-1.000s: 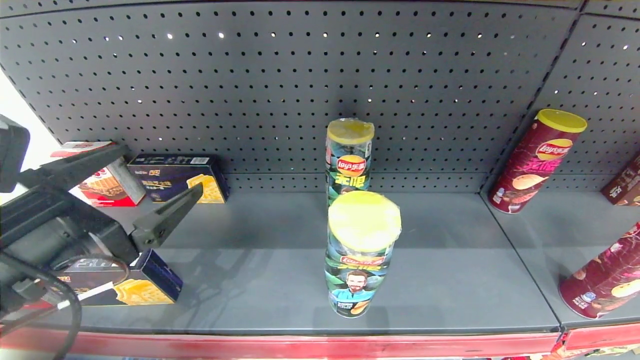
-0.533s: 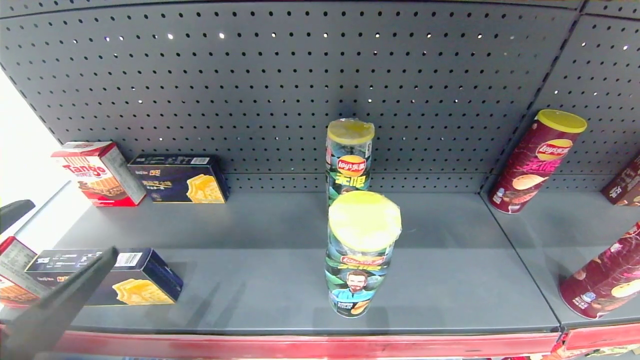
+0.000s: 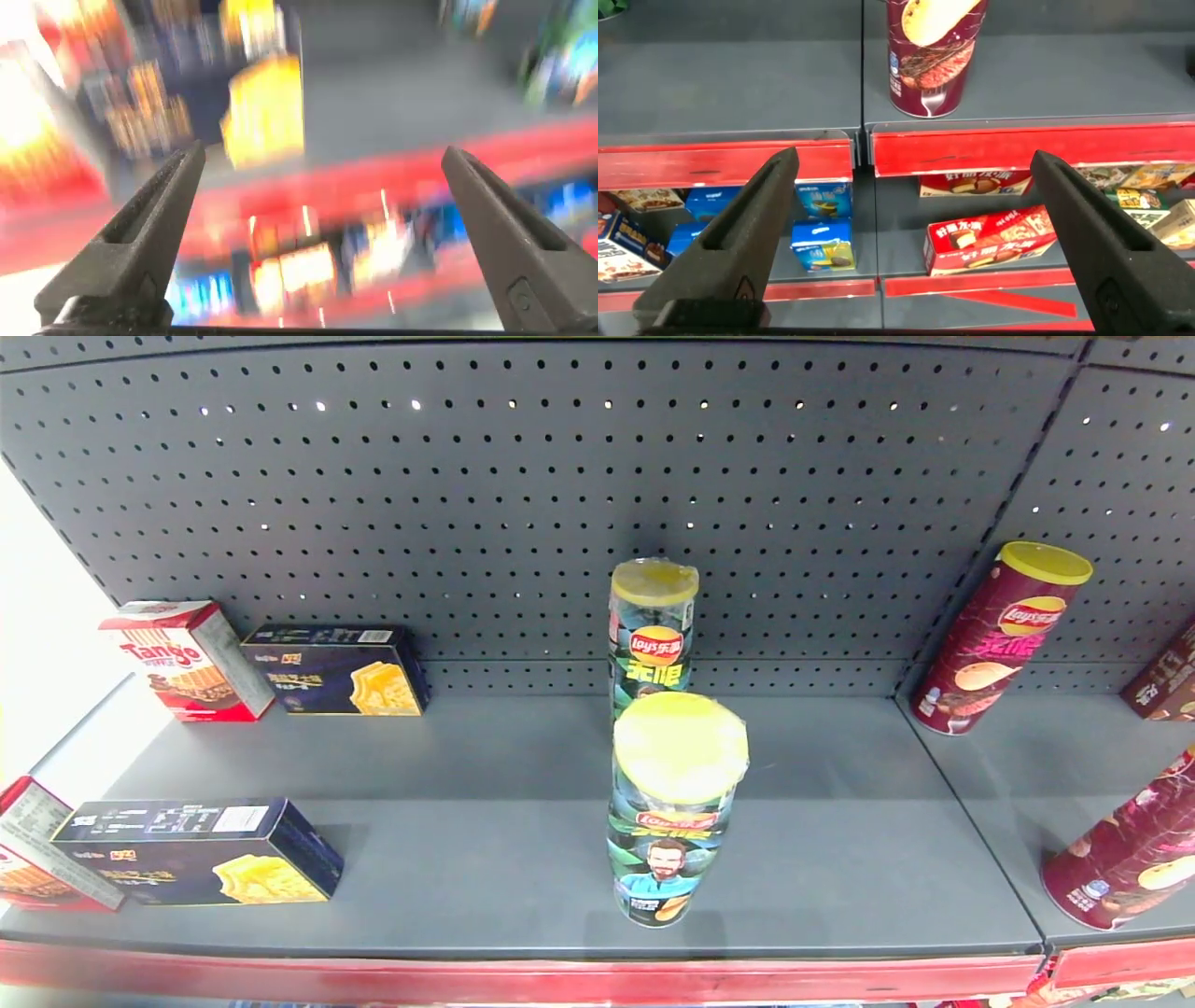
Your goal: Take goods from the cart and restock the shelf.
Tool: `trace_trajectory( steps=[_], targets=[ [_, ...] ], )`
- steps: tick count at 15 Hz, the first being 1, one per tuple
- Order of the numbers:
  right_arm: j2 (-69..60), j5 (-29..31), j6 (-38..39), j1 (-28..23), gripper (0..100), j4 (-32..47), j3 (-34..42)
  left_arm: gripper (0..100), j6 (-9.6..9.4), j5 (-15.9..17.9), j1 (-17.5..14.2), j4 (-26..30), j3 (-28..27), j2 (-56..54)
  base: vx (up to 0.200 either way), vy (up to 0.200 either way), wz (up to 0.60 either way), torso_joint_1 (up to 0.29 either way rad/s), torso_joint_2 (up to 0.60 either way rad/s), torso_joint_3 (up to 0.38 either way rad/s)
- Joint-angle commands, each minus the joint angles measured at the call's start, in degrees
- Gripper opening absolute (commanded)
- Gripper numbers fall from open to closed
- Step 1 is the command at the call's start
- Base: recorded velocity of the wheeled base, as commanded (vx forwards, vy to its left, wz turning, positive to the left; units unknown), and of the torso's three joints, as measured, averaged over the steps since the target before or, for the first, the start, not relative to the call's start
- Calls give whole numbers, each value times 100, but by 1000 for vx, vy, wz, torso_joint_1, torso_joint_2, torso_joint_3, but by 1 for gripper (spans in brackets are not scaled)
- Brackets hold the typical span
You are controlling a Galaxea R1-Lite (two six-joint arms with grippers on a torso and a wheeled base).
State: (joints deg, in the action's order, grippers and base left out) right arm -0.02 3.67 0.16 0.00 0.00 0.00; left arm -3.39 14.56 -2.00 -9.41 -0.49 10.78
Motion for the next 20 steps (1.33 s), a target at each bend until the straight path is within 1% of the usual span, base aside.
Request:
trace_trajectory(
  steps=[1,2,3,4,5,6,8,9,10,11,12,14,15,16,20],
  targets=[
    [2,2,2,0,100,0,0,100,-109,3,288,581,49,-805,0,0,0,0,0,0],
    [2,2,2,0,100,9,0,100,-101,-234,226,607,49,-1025,0,0,0,0,0,0],
    [2,2,2,0,100,0,0,100,-92,-682,174,651,49,-1051,0,0,0,0,0,0],
    [2,2,2,0,100,0,0,100,-171,-1429,174,932,49,-1060,0,0,0,0,0,0],
    [2,2,2,0,100,0,0,100,-206,-1500,174,985,49,-1060,0,0,0,0,0,0],
    [2,2,2,0,100,0,0,100,-241,-1464,174,950,49,-1060,0,0,0,0,0,0],
    [2,2,2,0,100,0,0,100,-118,-1473,182,967,49,-1051,0,0,0,0,0,0],
    [2,2,2,0,100,0,0,100,-39,-1359,182,967,40,-1042,0,0,0,0,0,0],
    [2,2,2,0,100,0,0,100,-21,-1429,182,976,40,-1042,0,0,0,0,0,0],
    [2,-7,2,0,100,0,0,100,93,-1798,182,950,49,-1051,0,0,0,0,0,0],
    [2,-7,2,0,100,0,0,100,172,-1851,174,941,49,-1060,0,0,0,0,0,0],
    [2,2,2,0,100,0,0,100,128,-1781,191,950,49,-1042,0,0,0,0,0,0],
    [2,2,2,0,100,0,0,100,198,-1614,191,941,40,-1042,0,0,0,0,0,0],
    [2,2,2,0,100,9,0,100,313,-1491,191,941,40,-1042,0,0,0,0,0,0],
    [2,-42,-7,0,100,9,0,100,277,-1429,191,941,40,-1042,0,0,0,0,0,0]
  ],
)
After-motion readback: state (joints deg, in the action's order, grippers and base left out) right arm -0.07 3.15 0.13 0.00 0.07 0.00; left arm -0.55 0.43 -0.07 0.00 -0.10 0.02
